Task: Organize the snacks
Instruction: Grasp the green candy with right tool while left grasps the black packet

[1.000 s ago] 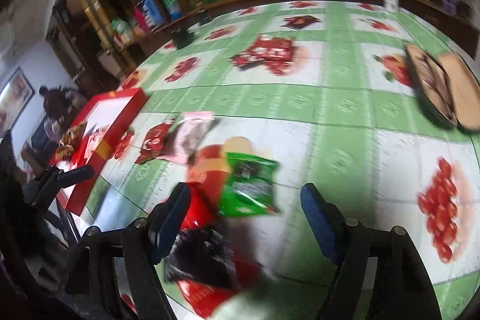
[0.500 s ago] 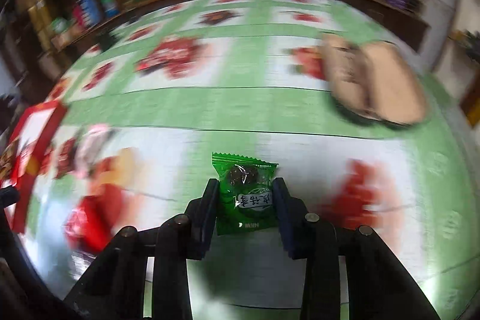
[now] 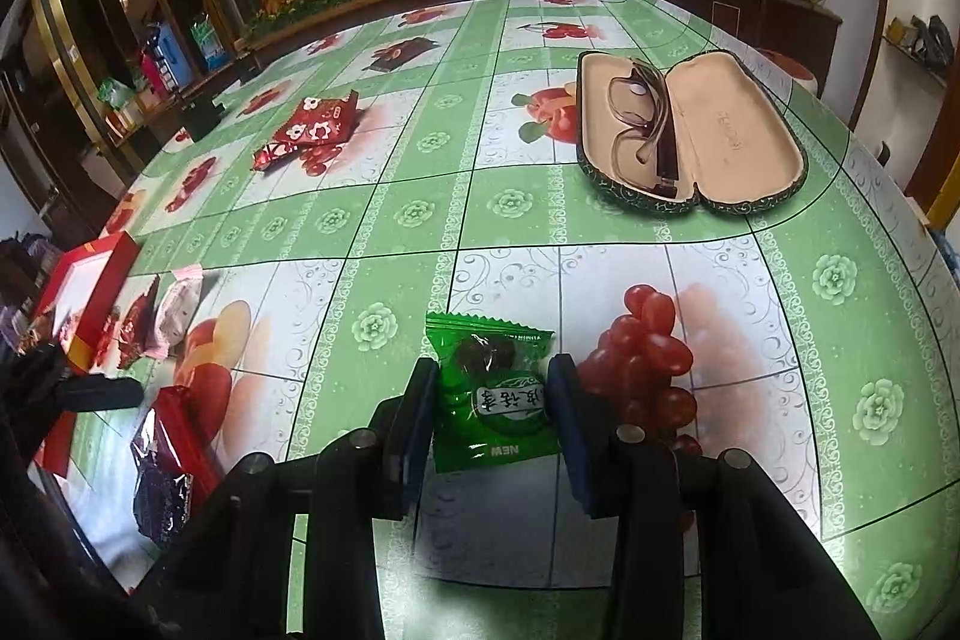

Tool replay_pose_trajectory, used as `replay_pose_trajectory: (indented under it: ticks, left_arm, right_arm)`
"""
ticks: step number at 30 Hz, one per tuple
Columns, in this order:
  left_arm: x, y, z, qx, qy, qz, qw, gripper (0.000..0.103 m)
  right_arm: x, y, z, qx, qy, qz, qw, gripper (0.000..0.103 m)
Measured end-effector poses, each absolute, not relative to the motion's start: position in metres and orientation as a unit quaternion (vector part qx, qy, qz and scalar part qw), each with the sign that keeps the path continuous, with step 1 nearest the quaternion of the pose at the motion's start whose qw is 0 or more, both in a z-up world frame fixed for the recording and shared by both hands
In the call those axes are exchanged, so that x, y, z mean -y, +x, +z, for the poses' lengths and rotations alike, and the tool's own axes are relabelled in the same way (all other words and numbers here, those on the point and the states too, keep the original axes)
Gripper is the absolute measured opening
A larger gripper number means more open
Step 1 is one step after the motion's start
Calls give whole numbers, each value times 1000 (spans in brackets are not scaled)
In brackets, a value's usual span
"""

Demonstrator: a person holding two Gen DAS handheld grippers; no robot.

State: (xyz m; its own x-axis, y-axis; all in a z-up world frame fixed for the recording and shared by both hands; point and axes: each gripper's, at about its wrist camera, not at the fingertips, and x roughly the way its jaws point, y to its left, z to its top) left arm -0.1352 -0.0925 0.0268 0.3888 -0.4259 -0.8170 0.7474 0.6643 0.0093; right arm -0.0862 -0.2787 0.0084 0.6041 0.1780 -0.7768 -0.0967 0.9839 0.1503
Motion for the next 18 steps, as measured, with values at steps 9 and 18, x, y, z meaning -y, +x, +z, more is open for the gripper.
replay_pose_trajectory:
  ticks: [9,18]
  left_arm:
    - [104,-149,26,-390,248,-359,811,42]
    - [78,-147,33,-386,183,-329,842,42]
  right_arm:
    - [277,-87,9,-438,44,73,895,41]
    - [264,-93,8,-434,39,81,896,38]
